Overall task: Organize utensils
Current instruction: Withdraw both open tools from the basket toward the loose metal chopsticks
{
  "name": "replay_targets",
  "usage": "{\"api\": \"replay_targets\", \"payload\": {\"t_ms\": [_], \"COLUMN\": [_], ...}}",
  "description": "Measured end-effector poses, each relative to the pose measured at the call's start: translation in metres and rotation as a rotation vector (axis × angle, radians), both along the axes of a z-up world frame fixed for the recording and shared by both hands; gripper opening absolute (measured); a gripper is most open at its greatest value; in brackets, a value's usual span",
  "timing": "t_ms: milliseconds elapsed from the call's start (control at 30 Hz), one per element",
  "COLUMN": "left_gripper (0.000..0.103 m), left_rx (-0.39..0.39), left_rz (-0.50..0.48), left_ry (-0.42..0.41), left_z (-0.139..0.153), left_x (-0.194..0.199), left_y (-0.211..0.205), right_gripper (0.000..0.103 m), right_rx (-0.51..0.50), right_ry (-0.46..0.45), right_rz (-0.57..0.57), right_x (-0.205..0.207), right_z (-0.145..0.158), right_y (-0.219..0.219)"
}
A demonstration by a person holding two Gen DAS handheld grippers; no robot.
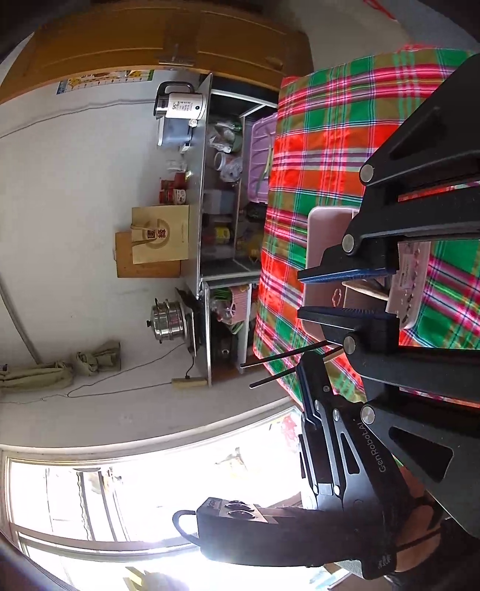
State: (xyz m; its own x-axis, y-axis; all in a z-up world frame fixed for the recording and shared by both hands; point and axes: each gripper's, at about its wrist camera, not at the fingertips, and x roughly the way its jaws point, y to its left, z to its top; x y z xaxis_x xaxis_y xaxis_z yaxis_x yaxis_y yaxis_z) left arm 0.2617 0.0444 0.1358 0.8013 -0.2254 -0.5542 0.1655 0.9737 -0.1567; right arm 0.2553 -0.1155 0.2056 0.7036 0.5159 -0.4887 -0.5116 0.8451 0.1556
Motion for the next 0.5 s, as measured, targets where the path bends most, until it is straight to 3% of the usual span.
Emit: {"api": "replay_targets", "payload": {"t_ms": [267,500], "left_gripper": [0.011,0.012], "left_rx": [-0.010,-0.032], "left_rz": [0.008,-0.018], "left_ry": [-0.068,-0.089], "left_z": [0.014,0.001], "left_x": [-0.045,-0.094], "left_y": [0.001,-0.010], "right_gripper": [0.014,0.014], "right_rx": [0.027,0.003], "right_ry": [-0.035,-0.010], "right_rz": [-0.021,-0.053], "right_x": [-0.041,-0.076], "right_z": [0.009,-0.012], "right_y": [-0.033,-0.063]}}
